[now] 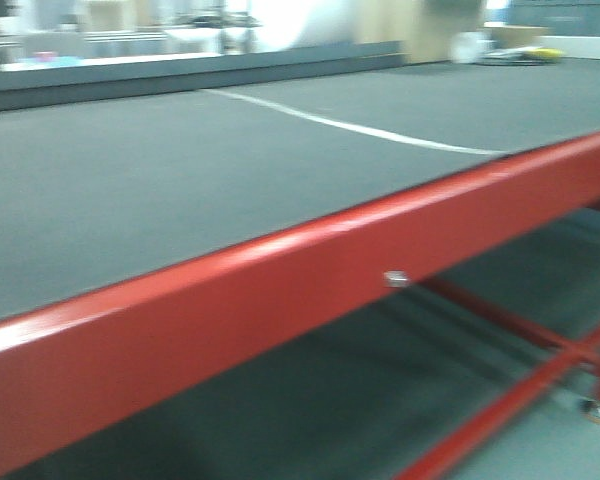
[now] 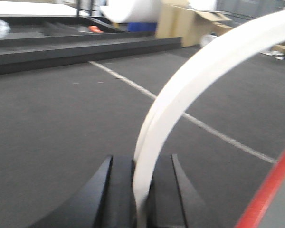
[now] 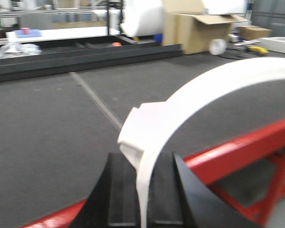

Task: Grab PVC pipe and place in blue bin
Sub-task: 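Drive the base to the shelf of blue bins holding both pieces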

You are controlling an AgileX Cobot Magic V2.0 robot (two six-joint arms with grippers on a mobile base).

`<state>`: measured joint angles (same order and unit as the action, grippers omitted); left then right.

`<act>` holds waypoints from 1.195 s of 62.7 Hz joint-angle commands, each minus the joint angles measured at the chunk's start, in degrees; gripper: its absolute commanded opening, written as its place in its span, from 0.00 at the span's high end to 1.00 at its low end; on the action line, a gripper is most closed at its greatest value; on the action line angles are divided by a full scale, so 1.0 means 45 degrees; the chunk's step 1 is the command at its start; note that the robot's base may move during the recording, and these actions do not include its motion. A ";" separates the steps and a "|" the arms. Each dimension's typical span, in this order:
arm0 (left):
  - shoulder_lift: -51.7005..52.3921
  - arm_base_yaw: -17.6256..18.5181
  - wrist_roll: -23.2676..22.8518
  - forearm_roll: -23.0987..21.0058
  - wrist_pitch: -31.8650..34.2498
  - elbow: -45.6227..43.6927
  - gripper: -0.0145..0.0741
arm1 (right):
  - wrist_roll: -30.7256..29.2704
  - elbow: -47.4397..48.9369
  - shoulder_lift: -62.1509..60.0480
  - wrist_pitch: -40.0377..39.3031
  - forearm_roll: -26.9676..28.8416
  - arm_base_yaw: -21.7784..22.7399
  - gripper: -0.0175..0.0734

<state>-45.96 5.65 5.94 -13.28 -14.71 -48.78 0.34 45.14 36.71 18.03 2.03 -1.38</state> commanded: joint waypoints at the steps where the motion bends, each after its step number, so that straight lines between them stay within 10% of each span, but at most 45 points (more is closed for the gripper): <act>1: 0.0098 0.0075 0.0002 -0.0131 0.0348 -0.0015 0.96 | -0.0075 0.0008 -0.0074 -0.0388 -0.0086 -0.0002 0.99; 75: 0.0098 0.0075 0.0002 -0.0131 0.0373 -0.0015 0.96 | -0.0075 0.0008 -0.0074 -0.0388 -0.0086 -0.0002 0.99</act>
<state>-45.96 5.65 5.94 -13.28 -14.71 -48.78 0.34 45.14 36.71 18.03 2.03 -1.38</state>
